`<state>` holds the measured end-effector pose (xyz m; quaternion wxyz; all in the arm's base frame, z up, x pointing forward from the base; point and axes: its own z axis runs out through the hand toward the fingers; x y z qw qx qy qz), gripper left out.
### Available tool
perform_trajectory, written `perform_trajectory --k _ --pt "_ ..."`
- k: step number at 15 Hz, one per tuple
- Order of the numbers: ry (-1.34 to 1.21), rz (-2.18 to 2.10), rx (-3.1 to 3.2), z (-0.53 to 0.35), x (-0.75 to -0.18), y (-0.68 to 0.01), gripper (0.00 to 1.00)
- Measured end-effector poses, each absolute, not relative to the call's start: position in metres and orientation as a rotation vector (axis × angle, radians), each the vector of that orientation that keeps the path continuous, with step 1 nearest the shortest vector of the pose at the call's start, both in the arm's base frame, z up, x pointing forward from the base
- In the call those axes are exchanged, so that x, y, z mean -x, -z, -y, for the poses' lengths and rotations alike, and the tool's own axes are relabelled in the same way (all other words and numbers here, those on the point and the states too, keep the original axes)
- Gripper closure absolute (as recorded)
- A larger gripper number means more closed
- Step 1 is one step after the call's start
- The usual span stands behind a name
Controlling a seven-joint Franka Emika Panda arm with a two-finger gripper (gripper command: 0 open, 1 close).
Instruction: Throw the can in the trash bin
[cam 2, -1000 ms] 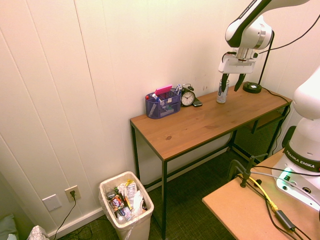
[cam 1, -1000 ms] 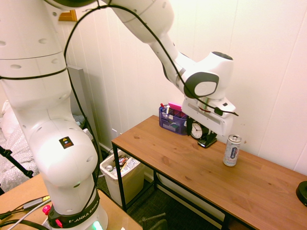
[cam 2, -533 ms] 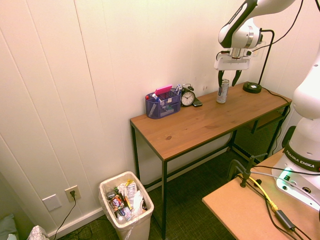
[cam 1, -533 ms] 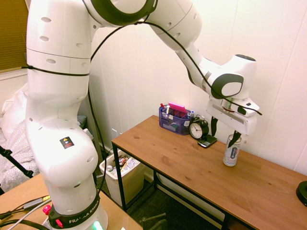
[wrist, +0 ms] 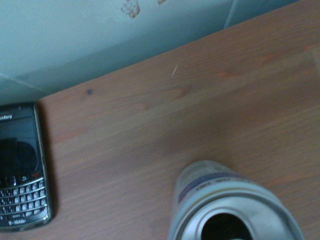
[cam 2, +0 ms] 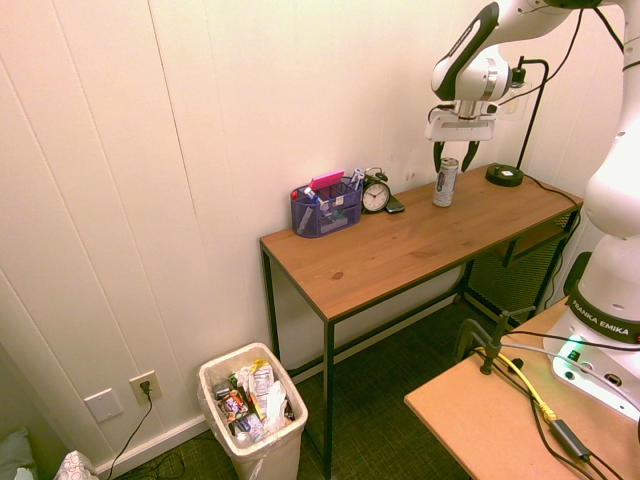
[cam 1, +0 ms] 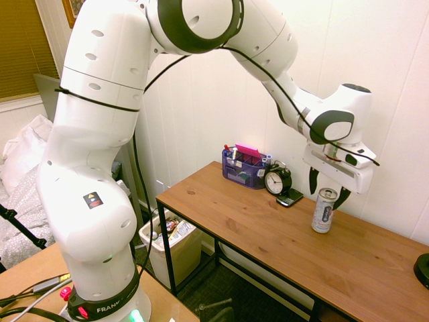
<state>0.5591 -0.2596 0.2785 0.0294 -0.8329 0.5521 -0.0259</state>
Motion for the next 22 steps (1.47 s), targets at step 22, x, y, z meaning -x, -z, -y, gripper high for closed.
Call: perform_trajectory --k 22 --pt "0.461 -1.338 2.753 0.056 -0.502 -0.392 1.00"
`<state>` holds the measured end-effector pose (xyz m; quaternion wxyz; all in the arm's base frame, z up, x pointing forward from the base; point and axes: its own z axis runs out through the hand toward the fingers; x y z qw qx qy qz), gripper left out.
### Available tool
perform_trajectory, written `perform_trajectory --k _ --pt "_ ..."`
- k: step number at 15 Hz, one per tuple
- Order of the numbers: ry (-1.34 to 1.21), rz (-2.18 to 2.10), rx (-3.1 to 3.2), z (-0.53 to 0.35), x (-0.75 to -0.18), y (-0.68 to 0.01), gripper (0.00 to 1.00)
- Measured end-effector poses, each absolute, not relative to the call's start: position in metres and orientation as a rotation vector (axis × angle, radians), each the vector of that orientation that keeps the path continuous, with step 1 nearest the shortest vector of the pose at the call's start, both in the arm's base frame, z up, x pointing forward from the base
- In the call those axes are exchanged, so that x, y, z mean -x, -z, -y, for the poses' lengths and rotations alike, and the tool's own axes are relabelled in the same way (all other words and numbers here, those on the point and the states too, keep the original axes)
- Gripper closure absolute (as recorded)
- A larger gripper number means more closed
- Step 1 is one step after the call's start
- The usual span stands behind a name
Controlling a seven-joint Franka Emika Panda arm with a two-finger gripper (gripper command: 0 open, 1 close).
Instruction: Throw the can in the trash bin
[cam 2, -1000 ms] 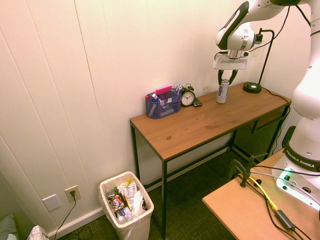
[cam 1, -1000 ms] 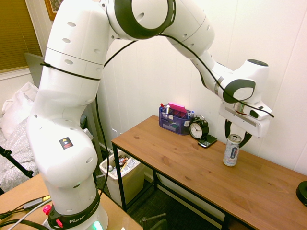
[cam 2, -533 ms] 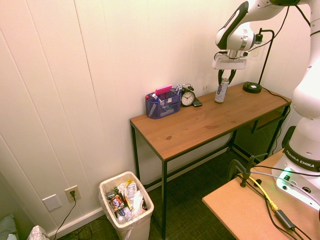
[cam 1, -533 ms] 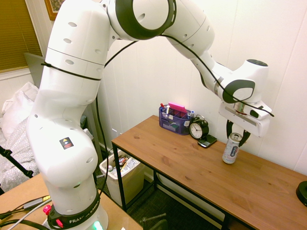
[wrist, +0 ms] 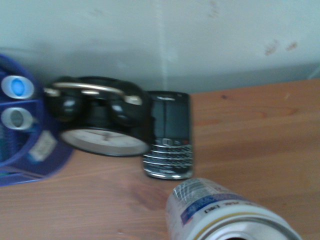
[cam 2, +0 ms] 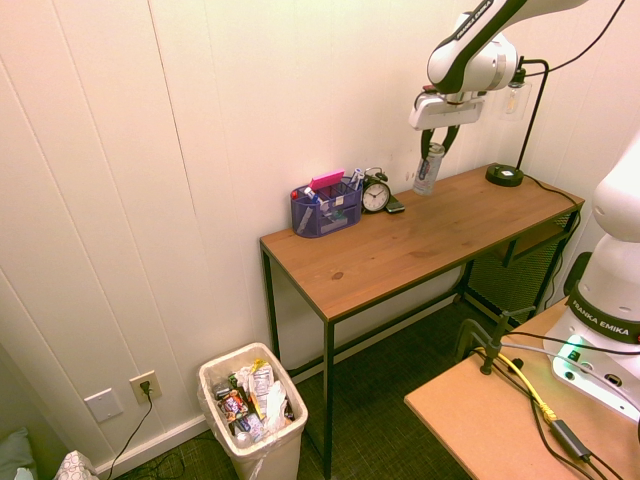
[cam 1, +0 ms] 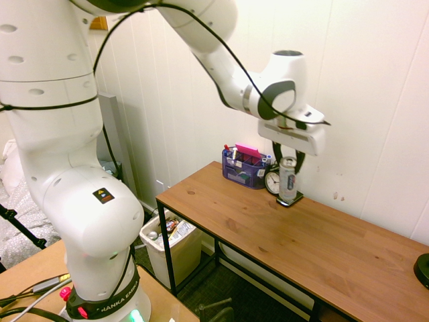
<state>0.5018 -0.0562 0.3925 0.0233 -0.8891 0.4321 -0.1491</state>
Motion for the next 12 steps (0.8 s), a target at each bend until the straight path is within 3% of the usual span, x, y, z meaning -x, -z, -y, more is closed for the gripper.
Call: perform_trajectory --k 5,9,12 --pt "0.579 -1.152 2.850 -0.146 -0.445 -0.518 1.00" --pt "0.596 -1.013 2.967 -0.251 -0.468 -0.506 1.00" --pt "0.467 -0.859 3.018 -0.325 -0.484 -0.491 1.00"
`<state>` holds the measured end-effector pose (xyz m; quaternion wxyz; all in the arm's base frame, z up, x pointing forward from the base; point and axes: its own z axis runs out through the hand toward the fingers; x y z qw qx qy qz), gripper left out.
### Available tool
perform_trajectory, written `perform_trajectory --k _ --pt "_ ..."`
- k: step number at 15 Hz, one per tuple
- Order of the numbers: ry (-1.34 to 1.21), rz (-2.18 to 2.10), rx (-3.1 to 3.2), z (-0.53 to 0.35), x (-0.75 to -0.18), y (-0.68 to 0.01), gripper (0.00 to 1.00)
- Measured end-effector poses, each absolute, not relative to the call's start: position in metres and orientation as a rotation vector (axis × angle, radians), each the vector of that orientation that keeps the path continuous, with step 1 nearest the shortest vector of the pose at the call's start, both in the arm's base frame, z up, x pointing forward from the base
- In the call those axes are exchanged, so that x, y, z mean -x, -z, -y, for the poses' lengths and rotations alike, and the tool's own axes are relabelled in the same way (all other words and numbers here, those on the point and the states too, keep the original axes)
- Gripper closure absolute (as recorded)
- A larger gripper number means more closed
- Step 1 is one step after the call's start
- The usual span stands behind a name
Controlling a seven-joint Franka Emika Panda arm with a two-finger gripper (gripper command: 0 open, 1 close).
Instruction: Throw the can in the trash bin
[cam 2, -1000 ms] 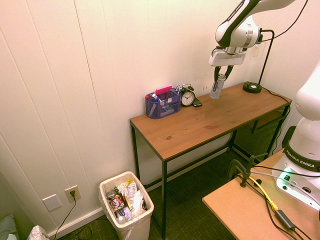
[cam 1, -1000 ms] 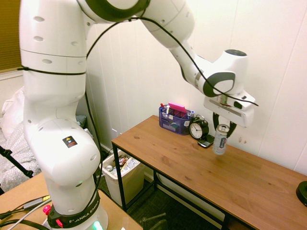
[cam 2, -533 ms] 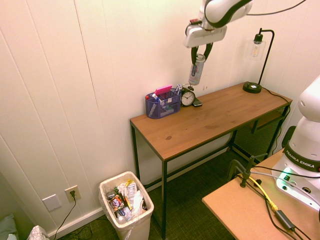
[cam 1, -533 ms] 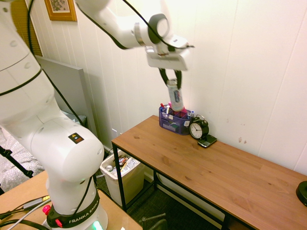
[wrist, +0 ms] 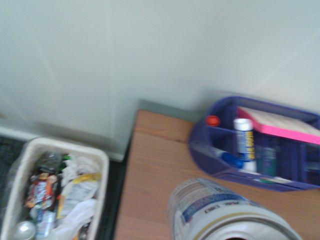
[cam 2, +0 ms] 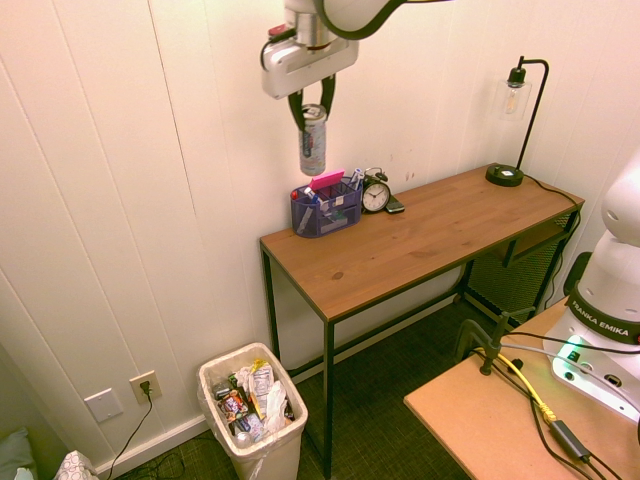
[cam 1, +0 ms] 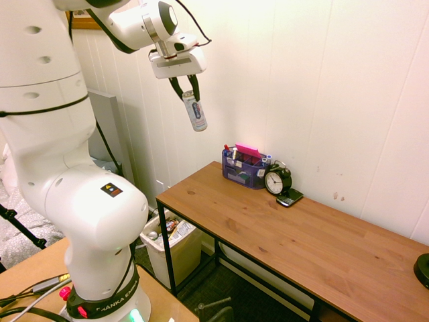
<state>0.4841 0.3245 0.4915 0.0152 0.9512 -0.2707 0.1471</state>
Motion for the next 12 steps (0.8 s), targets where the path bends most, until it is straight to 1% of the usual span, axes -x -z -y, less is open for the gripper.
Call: perform_trajectory --k 3,6,9,10,12 --pt "-0.296 0.684 -3.069 -0.381 -0.475 -0.480 1.00" --pt "-0.102 0.548 -3.136 -0.394 -0.479 -0.440 1.00" --pt "-0.031 0.466 -3.155 -0.400 -0.485 -0.410 1.00" --pt "-0.022 0.460 -3.150 -0.400 -0.485 -0.404 0.00" --pt "0.030 0.436 -3.157 -0.397 -0.488 -0.395 0.00"
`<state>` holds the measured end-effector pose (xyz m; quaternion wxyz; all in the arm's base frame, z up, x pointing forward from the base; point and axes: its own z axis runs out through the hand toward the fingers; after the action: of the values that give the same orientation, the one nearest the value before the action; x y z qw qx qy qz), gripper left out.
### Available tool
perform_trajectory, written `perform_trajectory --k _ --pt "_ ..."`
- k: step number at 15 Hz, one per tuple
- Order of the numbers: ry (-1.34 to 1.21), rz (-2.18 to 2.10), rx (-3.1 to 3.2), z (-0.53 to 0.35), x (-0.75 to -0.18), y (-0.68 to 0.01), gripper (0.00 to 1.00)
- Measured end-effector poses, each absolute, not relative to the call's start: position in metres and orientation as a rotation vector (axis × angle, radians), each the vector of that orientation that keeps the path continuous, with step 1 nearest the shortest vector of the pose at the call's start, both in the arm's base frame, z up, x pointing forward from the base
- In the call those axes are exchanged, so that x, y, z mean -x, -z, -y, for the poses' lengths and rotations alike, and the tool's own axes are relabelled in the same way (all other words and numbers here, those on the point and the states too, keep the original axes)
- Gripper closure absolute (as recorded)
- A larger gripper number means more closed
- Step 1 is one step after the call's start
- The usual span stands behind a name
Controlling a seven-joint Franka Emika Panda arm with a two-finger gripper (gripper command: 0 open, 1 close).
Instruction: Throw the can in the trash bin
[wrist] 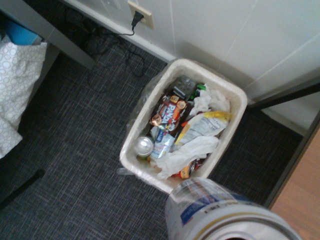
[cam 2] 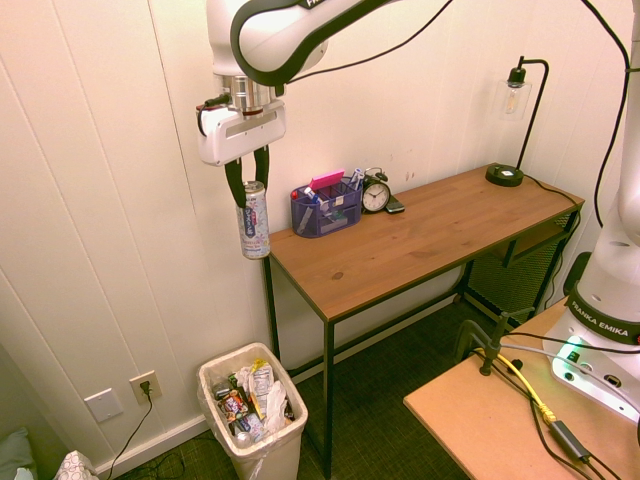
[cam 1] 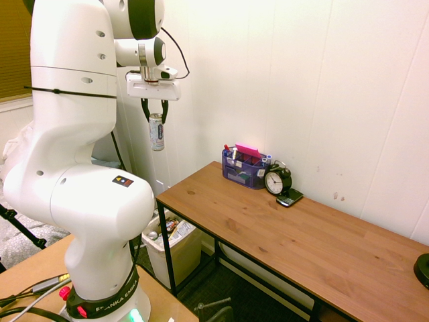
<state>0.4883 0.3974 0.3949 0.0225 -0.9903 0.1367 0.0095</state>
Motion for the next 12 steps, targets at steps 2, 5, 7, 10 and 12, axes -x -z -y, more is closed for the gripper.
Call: perform_trajectory --k 2,5,7,10,12 --pt "-0.044 -0.393 3.068 -0.394 -0.491 -0.392 0.00" --pt "-0.043 -0.371 3.072 -0.395 -0.491 -0.392 0.00" --pt "-0.038 -0.352 3.071 -0.395 -0.491 -0.394 0.00" --pt "-0.027 -0.340 3.059 -0.397 -0.492 -0.402 0.00" --pt "0.004 -0.364 3.052 -0.388 -0.496 -0.414 0.00"
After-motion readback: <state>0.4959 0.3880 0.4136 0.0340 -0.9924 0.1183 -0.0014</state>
